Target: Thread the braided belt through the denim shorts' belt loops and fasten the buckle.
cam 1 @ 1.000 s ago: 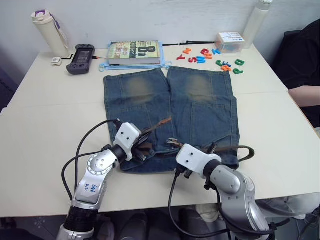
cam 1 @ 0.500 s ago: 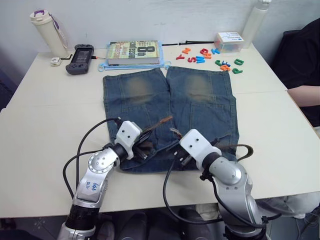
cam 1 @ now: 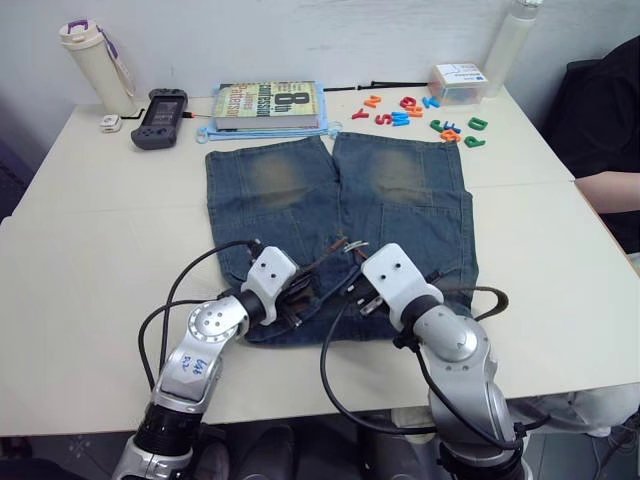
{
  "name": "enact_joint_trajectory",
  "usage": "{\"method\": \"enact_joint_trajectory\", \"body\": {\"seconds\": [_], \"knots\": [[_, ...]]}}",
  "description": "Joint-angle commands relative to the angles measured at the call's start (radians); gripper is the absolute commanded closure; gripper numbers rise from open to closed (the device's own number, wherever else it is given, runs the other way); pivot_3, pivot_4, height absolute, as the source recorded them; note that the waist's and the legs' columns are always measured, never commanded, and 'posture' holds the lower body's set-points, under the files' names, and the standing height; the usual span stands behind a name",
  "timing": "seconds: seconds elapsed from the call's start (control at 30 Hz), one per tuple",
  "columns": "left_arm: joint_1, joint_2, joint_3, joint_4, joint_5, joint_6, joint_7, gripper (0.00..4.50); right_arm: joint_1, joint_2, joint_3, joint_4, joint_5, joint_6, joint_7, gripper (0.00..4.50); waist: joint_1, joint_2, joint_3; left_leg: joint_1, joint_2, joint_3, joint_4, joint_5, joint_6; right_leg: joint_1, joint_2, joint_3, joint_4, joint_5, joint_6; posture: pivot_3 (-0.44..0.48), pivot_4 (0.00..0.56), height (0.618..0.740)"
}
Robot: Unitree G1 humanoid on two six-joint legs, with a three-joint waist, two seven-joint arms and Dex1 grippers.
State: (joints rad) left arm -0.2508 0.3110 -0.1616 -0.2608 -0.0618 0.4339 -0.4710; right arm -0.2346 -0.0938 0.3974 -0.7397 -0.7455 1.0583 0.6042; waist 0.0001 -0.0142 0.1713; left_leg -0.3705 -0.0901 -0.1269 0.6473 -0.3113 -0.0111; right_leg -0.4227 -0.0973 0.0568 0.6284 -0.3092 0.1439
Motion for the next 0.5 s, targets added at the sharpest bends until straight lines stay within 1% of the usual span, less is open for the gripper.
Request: {"method": "enact_joint_trajectory", "body": {"seconds": [0.03, 0.23, 0.37, 0.5], "knots": [[-0.022, -0.003, -0.021, 0.013, 0.017, 0.002, 0.005, 4.5, -0.022, 0.011, -0.003, -0.046, -0.005, 0.0, -0.051, 4.44, 0.0, 0.0, 0.0, 0.0, 0.0, 0.0, 0.0, 0.0, 0.0, 0.0, 0.0, 0.0, 0.0, 0.0, 0.0, 0.0, 0.15, 0.74], [0.017, -0.005, 0.004, -0.033, 0.0, 0.035, 0.02, 4.5, -0.023, 0.041, -0.053, -0.047, 0.002, 0.062, -0.079, 4.44, -0.001, 0.0, 0.0, -0.001, 0.0, 0.0, 0.0, 0.0, 0.0, -0.001, 0.0, 0.0, 0.0, 0.0, 0.0, 0.0, 0.15, 0.74], [0.019, -0.005, 0.037, -0.04, -0.008, 0.073, 0.042, 4.5, -0.027, 0.062, -0.074, -0.041, 0.017, 0.097, -0.092, 4.44, -0.001, 0.0, 0.0, -0.001, 0.0, 0.0, 0.0, 0.0, 0.0, -0.002, 0.0, 0.0, 0.001, 0.0, 0.0, 0.0, 0.15, 0.74], [0.036, 0.007, 0.028, -0.056, -0.004, 0.07, 0.037, 4.5, -0.04, 0.098, -0.1, -0.041, 0.035, 0.133, -0.109, 4.44, -0.001, 0.0, 0.0, -0.001, 0.0, 0.0, 0.0, 0.0, 0.0, -0.002, 0.0, 0.0, 0.001, 0.0, 0.0, 0.0, 0.15, 0.74]]}}
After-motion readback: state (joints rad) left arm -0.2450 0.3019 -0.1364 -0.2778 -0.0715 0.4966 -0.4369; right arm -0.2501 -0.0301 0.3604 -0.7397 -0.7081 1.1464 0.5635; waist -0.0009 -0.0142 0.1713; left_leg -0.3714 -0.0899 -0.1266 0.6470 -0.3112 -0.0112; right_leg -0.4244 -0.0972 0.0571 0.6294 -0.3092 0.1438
